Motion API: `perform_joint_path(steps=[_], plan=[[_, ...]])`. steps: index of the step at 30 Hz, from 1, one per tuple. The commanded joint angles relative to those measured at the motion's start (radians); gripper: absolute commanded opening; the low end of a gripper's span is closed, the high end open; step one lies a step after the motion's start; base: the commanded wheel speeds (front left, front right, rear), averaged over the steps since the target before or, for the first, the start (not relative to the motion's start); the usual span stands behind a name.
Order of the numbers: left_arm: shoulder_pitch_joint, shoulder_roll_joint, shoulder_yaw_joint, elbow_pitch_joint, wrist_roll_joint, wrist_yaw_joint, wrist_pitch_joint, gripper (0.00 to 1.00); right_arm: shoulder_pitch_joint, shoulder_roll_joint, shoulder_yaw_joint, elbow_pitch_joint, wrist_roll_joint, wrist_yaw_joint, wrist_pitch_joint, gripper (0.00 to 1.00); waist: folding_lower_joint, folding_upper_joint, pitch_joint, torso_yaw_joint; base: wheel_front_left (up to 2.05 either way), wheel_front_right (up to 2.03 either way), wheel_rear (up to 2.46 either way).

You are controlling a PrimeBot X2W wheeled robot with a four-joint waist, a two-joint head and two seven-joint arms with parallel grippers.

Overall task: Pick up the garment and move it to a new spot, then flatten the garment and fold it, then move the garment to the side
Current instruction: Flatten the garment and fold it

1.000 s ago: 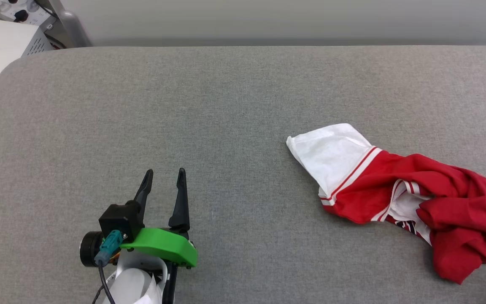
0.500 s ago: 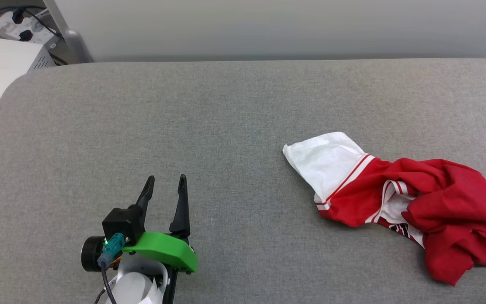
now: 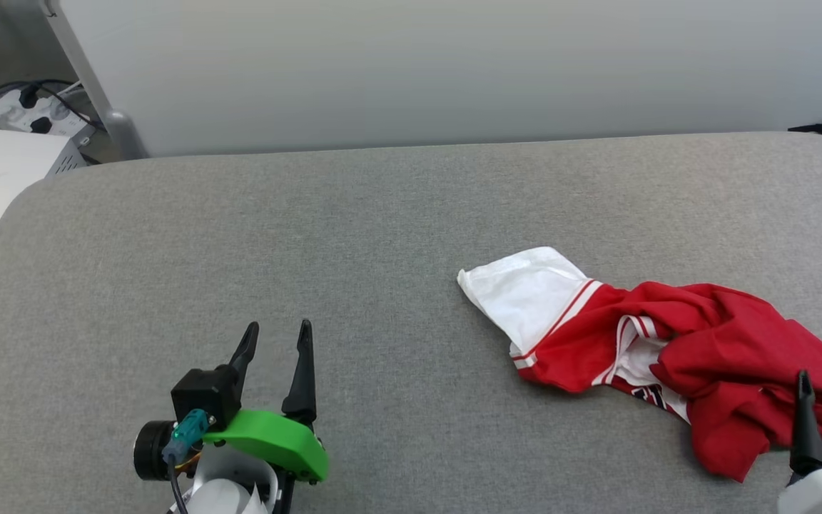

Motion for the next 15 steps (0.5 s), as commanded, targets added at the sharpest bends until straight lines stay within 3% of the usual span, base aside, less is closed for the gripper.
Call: perform_joint_path(steps=[1,8,15], plan=[[0.01,0.006,-0.002,-0.003,-0.003,0.003,0.007,1.0,0.014,0.004,0.022,-0.036,-0.018,-0.001,0.007,1.0,0.0,0.0,-0.006,-0.012,0.0,0.0,0.0],[-0.042,0.014,-0.034,0.002,0.004,-0.01,0.074,1.0,0.027,0.009,0.155,-0.197,-0.047,-0.001,0.031,1.0,0.0,0.0,0.022,-0.039,0.0,0.0,0.0],[-0.162,0.008,-0.108,0.038,0.0,-0.075,0.223,1.0,-0.002,-0.014,0.252,-0.291,-0.046,-0.001,0.045,1.0,0.0,0.0,0.086,-0.078,0.0,0.0,0.0]])
